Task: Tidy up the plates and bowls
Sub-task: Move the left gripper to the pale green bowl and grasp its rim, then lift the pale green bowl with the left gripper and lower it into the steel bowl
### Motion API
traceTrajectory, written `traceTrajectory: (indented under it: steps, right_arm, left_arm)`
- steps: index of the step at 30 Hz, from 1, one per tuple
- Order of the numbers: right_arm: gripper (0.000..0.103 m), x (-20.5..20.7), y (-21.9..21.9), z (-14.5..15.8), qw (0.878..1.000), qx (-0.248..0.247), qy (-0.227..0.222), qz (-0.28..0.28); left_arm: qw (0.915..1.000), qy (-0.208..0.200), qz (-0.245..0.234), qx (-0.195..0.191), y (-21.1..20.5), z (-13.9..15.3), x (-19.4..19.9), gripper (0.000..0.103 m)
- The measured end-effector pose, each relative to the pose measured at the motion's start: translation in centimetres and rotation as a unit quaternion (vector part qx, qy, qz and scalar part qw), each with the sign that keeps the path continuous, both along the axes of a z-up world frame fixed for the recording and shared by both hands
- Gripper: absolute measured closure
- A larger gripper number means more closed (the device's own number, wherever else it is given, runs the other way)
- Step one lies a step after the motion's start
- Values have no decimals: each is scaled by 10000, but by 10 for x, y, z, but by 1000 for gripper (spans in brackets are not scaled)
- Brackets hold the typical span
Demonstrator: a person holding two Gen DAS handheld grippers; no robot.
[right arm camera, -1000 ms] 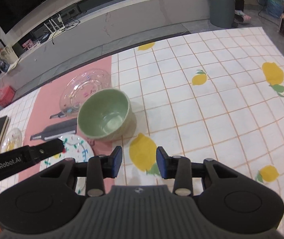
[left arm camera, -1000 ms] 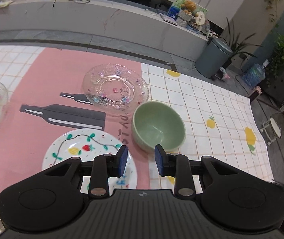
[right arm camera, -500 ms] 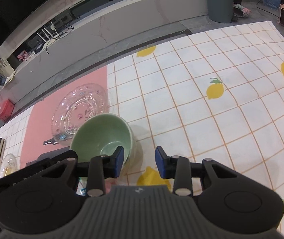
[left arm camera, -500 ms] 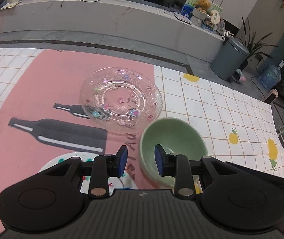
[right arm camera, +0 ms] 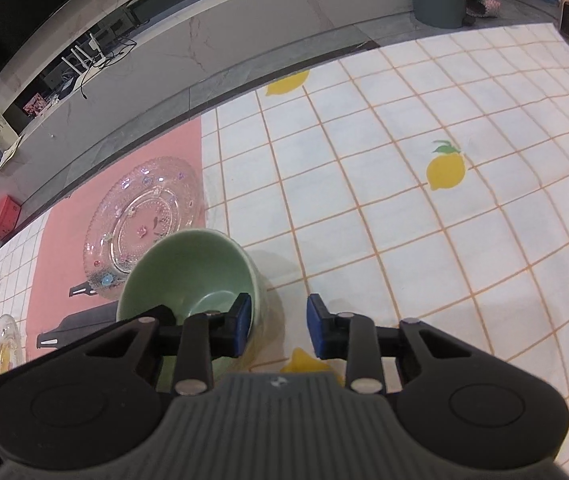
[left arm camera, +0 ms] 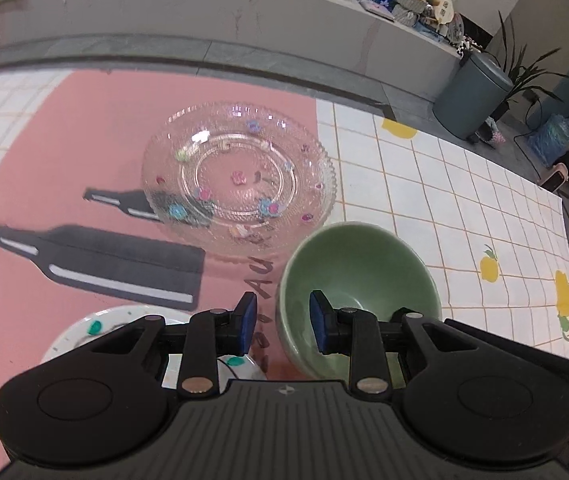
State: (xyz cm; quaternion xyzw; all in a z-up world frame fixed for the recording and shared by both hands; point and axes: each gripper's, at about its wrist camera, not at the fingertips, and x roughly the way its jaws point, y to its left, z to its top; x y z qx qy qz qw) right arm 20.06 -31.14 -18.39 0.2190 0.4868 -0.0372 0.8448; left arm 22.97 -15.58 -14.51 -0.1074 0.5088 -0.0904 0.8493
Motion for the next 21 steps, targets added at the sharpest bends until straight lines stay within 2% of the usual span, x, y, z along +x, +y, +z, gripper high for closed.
traceTrajectory:
  steps: [11, 13, 15, 18, 21]
  right_arm:
    - [73, 4, -1, -11, 9999, 116, 15, 37]
    - [81, 4, 0, -13, 9997, 222, -24, 110]
    - [91, 4, 1, -13, 9992, 364, -35, 132]
    - [92, 4, 6, -11, 9997, 180, -26, 155]
    - [93, 3, 3, -12, 9995, 319, 59, 15]
  left_arm:
    - [9996, 140, 147, -212, 5, -10, 5, 81]
    - [9994, 179, 123, -256, 4, -10, 6, 89]
    - [9993, 175, 131, -288, 3, -10, 6, 89]
    - [9994, 151, 165, -264, 2, -9, 4, 90]
    - [9994, 149, 196, -249, 2, -6, 2, 91]
